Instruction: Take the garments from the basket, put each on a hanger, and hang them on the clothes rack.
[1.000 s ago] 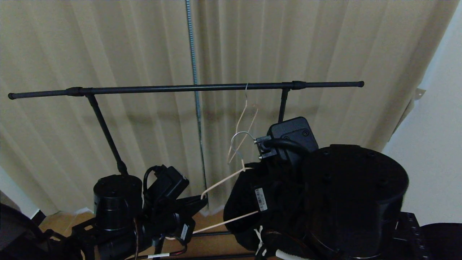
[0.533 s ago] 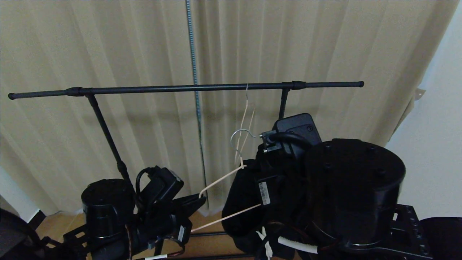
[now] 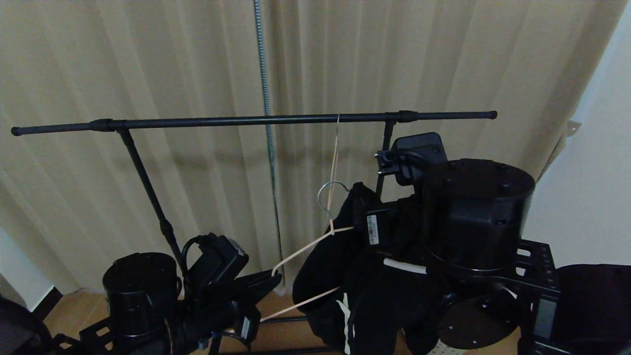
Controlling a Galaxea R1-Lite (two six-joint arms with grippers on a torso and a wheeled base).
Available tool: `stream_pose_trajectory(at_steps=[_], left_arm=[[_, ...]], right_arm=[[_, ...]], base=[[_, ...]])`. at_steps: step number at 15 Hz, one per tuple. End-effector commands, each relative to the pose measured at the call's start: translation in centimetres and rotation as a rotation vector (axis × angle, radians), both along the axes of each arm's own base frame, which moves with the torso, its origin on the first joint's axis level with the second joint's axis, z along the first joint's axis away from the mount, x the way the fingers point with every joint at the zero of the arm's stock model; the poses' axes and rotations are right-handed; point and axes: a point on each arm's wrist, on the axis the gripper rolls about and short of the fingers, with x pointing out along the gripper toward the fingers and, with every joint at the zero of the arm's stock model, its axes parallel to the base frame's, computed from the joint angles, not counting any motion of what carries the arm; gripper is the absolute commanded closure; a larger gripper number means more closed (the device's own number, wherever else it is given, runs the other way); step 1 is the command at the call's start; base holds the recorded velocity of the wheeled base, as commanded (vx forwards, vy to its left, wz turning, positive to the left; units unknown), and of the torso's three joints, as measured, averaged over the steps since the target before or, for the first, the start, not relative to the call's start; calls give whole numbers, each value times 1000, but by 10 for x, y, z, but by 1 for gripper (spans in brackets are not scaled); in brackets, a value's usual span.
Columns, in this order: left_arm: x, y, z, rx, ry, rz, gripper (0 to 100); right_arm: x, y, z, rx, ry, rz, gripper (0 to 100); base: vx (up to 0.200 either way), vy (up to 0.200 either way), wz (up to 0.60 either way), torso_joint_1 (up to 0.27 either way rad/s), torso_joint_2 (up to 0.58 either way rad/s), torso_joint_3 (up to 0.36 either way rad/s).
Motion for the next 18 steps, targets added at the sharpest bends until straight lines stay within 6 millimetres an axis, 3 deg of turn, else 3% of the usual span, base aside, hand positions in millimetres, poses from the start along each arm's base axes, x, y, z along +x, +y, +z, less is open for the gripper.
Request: stream_pose_trajectory(at_steps=[1, 11, 18], left_arm=[[-1, -1, 0, -3, -6, -8, 100], [1, -4, 3, -21, -15, -2, 100], [14, -2, 5, -47, -18, 62, 100]], right_arm=[[8, 2, -8, -16, 11, -17, 0], [6, 9, -28, -70, 47, 0, 0], [0, 8, -27, -73, 50, 20, 0]], base=[[0, 0, 0, 0, 0, 0], [0, 0, 0, 0, 0, 0], [0, 0, 0, 0, 0, 0]])
